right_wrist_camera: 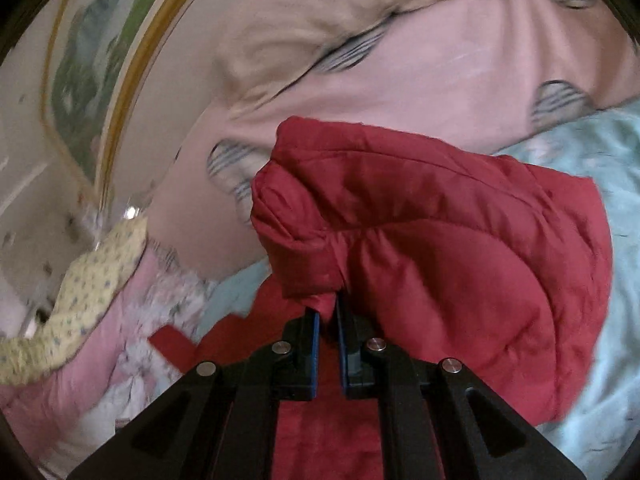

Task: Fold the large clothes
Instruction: 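Fold the held sleeve across the coat body with the right gripper, release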

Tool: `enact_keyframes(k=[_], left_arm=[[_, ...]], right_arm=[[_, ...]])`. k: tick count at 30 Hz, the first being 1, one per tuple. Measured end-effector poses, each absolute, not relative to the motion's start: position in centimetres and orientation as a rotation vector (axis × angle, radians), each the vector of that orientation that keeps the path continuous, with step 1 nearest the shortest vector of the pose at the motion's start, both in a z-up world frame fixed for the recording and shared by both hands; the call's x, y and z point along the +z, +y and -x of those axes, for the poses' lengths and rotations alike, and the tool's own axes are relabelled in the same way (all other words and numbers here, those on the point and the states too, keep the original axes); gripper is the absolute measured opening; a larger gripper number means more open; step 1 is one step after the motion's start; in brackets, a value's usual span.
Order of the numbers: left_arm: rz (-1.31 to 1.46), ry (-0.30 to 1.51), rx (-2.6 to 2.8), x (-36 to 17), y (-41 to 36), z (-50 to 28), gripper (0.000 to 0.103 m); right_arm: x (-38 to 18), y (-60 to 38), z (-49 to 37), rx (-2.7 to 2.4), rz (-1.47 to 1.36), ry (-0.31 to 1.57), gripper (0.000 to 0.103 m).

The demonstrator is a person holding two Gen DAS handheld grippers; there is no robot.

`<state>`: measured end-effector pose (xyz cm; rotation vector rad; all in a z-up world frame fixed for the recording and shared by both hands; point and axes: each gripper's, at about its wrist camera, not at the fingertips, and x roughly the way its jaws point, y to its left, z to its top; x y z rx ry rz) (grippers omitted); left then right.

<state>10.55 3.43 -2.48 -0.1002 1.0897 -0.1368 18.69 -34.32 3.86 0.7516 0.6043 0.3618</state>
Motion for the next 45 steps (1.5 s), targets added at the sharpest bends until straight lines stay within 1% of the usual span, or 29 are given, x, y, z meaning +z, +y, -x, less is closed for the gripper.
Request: enact_keyframes(k=[4, 9, 21, 23, 26, 27, 28, 30, 32, 37, 43, 45], left_arm=[[0.144, 1.081, -0.126, -2.2, 5.2, -11.1, 0.097], [0.186, 1.082, -0.11, -2.2, 7.5, -11.5, 0.097], [0.292, 1.096, -0.141, -2.1, 10.9, -14.6, 0.097], [0.3, 1.094, -0.143, -1.9, 11.4, -15.4, 0.097], [0.326, 1.096, -0.166, -1.6, 11.9, -17.3, 0.097], [0.332, 1.097, -0.176, -1.5, 11.9, -17.8, 0.097], [0.334, 1.1, -0.187, -1.4, 11.9, -18.5, 0.097], [0.338, 1.1, -0.213, -0.9, 11.5, -20.2, 0.097], [0.342, 1.091, -0.23, -0.3, 10.9, -21.7, 0.097], [0.337, 1.105, -0.318, -0.5, 8.0, -25.8, 0.097], [0.339, 1.196, -0.393, -4.0, 3.8, -29.8, 0.097], [0.355, 1.214, -0.423, -5.0, 2.4, -30.4, 0.093]], right_arm=[[3.4, -28.5, -20.6, 0.43, -0.702, 0.667, 0.007], [0.7, -22.6, -22.4, 0.5, -0.699, 0.757, 0.007], [-3.8, -13.4, -25.8, 0.643, -0.665, 0.885, 0.008], [-4.2, -12.6, -25.9, 0.646, -0.636, 0.902, 0.013], [-5.0, -12.1, -25.9, 0.641, -0.611, 0.934, 0.016], [-5.1, -12.3, -25.9, 0.646, -0.617, 0.947, 0.023], [-5.2, -12.4, -25.8, 0.654, -0.625, 0.952, 0.027], [-4.9, -12.9, -25.1, 0.679, -0.633, 0.942, 0.051], [-4.4, -13.2, -24.3, 0.688, -0.627, 0.926, 0.059], [-4.1, -16.3, -21.8, 0.646, -0.65, 0.935, 0.061], [-4.3, -23.2, -18.5, 0.481, -0.683, 0.904, 0.061], [-4.2, -25.7, -17.4, 0.412, -0.691, 0.88, 0.061]])
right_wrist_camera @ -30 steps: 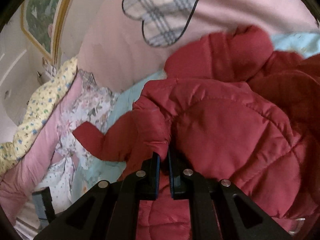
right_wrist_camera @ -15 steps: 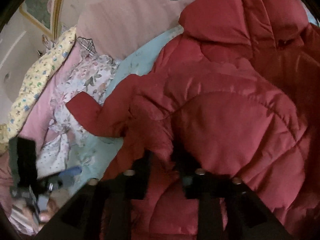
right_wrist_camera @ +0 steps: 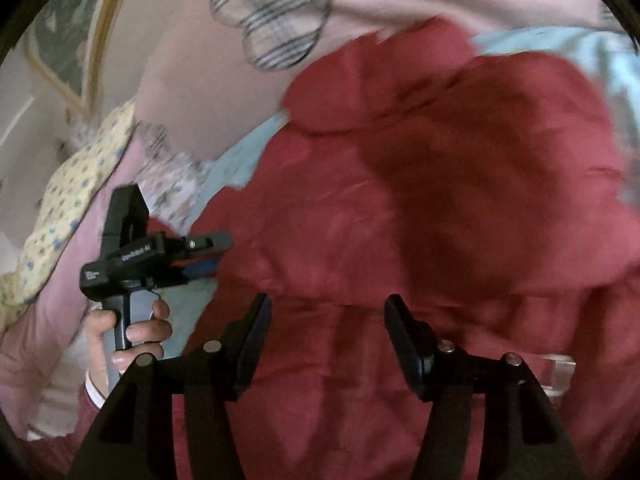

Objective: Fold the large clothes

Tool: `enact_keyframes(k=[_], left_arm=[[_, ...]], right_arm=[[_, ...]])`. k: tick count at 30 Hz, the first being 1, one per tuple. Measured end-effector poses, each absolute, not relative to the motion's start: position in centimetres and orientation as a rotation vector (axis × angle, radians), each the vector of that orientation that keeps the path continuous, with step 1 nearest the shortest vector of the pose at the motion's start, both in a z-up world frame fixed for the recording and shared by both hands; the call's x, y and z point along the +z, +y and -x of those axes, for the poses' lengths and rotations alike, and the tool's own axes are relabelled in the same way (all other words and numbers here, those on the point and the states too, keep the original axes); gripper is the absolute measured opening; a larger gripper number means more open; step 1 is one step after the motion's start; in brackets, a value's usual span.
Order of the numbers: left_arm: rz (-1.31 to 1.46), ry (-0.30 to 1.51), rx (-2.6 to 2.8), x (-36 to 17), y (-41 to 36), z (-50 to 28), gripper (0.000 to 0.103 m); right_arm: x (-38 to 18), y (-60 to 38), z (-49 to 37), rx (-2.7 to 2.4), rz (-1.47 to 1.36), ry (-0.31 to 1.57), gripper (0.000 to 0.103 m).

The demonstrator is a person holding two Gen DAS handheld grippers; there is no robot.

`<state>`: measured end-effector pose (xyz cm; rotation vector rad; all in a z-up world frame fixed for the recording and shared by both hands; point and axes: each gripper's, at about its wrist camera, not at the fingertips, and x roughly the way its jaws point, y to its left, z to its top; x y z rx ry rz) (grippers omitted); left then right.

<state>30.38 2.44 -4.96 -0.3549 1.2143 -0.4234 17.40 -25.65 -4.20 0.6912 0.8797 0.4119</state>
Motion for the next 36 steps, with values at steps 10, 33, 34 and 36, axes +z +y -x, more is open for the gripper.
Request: enact_keyframes(k=[10, 33, 34, 36], left_arm=[[0.148, 1.072, -0.375, -2.9, 2.6, -28.4, 0.017], [0.085, 0.934, -0.425, 0.1, 1.0, -26.4, 0.031], [0.062, 0.948, -0.417, -0.7, 0.1, -26.8, 0.031], [0.026, 1.011, -0.385, -3.5, -1.3, -27.8, 0.031]], right_arm=[[-2.3, -32.0, -16.8, 0.122, -0.545, 0.802, 0.061], [-9.7, -28.8, -23.4, 0.042, -0.351, 0.938, 0.061], [-9.5, -28.7, -23.1, 0.042, -0.349, 0.938, 0.061], [-9.5, -28.8, -23.0, 0.044, -0.353, 0.938, 0.061]])
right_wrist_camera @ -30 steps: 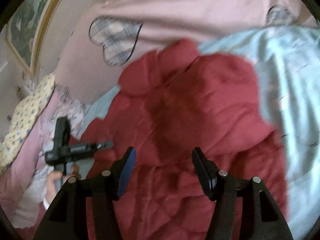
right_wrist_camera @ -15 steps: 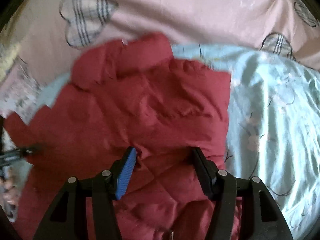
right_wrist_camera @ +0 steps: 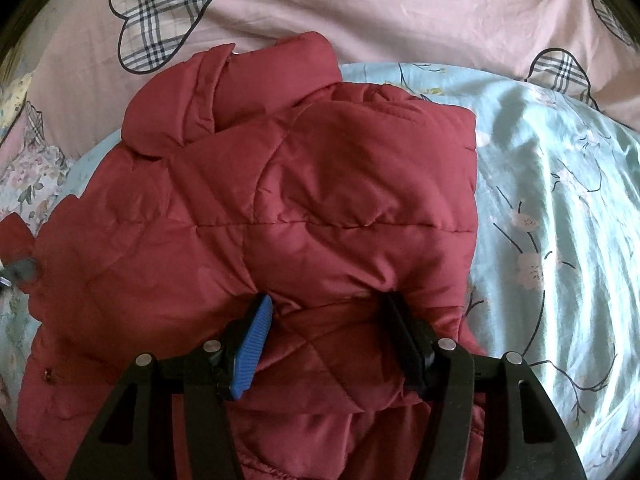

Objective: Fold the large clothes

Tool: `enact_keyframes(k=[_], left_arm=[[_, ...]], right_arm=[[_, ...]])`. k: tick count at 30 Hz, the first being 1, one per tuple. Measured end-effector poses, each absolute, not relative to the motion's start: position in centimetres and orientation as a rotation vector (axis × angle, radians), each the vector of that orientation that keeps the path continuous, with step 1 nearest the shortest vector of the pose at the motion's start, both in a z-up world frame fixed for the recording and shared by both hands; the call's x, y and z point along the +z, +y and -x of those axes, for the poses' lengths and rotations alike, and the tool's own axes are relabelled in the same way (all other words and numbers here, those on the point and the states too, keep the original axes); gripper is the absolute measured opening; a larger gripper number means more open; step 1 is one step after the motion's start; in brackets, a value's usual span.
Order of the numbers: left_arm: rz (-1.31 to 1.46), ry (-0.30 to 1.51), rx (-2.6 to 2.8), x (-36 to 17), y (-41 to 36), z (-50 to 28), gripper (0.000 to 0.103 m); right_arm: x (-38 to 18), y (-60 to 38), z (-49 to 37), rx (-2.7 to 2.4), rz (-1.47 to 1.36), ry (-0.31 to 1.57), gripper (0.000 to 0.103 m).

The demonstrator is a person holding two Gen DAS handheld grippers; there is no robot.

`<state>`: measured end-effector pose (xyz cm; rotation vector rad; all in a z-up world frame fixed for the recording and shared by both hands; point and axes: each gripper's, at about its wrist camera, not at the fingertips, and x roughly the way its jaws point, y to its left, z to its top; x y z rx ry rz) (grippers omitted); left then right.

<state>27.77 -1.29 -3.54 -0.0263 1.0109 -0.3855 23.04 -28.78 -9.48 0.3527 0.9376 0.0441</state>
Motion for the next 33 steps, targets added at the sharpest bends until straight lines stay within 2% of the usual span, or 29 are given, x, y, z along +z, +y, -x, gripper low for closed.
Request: enact_keyframes(k=[3, 8, 13, 17, 33], left_arm=[[0.026, 1.052, -0.351, -6.6, -1.5, -28.7, 0.031], [0.075, 1.057, -0.354, -6.8, -1.1, -29.2, 0.031], [0.077, 1.05, -0.364, -6.9, -1.0, -29.3, 0.031], [0.08, 1.045, -0.371, -7.2, -0.5, -28.7, 0.03], [0.237, 0.988, -0.338, -3.6, 5.8, -24.3, 0.032]], right_arm=[[-8.5, -28.6, -22.7, 0.027, -0.338, 0.936, 0.059], [-6.0, -26.7, -22.1, 0.052, -0.277, 0.866, 0.059], [-9.4, -25.2, -23.9, 0.048, -0.229, 0.978, 0.059], [-10.0, -25.2, -24.1, 0.043, -0.231, 0.966, 0.06], [-5.8, -26.6, -19.6, 0.122, -0.388, 0.915, 0.06]])
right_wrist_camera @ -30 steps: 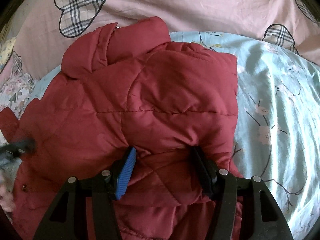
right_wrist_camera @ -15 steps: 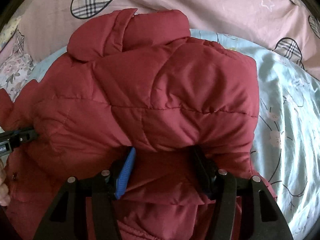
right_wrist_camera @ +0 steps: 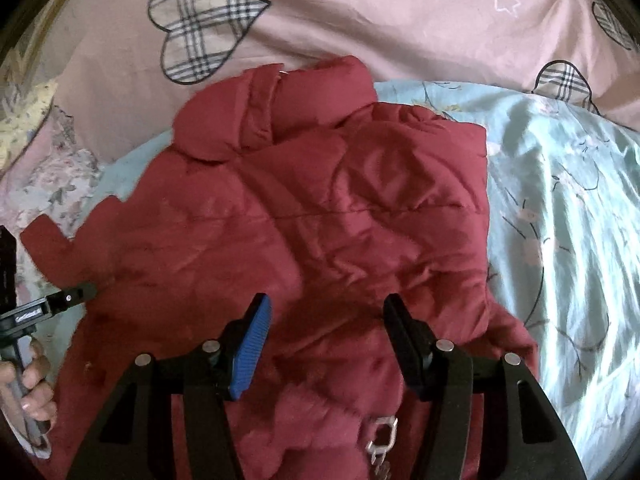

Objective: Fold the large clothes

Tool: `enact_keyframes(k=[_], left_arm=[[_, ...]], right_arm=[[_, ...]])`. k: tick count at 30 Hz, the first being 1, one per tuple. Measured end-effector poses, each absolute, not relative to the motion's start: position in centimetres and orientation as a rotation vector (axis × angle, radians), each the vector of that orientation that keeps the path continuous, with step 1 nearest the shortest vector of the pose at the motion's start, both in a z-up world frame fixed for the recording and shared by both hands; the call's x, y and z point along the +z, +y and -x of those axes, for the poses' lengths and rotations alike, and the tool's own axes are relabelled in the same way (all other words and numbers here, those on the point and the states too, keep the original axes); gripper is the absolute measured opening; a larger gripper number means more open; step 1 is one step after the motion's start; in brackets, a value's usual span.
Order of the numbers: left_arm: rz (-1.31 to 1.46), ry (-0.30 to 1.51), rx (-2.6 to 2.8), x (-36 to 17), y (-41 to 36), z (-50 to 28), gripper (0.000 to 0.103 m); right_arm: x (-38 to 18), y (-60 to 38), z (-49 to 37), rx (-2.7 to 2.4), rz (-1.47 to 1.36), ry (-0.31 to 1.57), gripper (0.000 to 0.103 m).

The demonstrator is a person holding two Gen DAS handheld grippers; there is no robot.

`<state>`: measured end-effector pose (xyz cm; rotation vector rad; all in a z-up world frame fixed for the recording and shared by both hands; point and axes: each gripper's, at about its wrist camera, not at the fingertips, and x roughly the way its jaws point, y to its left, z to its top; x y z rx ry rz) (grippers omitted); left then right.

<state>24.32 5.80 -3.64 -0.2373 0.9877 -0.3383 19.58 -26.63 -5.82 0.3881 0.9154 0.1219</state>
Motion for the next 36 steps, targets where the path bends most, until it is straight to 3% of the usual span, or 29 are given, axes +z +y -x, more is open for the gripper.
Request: enact_keyframes(k=[3, 9, 12, 14, 36], left_arm=[[0.27, 0.978, -0.285, -3.5, 7.6, -23.7, 0.041], [0.303, 0.962, -0.168, -3.5, 12.1, -22.3, 0.043], [0.318, 0.956, -0.107, -3.7, 14.4, -21.8, 0.053], [0.328, 0.954, -0.071, -3.9, 15.8, -21.6, 0.066], [0.367, 0.909, 0.285, -4.7, 28.1, -26.3, 0.068]], right_arm=[[-5.2, -25.8, -18.2, 0.144, -0.384, 0.924, 0.067], [-4.3, -24.6, -15.7, 0.168, -0.378, 0.93, 0.068], [-4.2, -24.3, -14.6, 0.177, -0.384, 0.936, 0.07], [-4.2, -24.1, -14.0, 0.179, -0.386, 0.94, 0.07], [-3.3, -21.7, -9.3, 0.232, -0.397, 0.954, 0.071]])
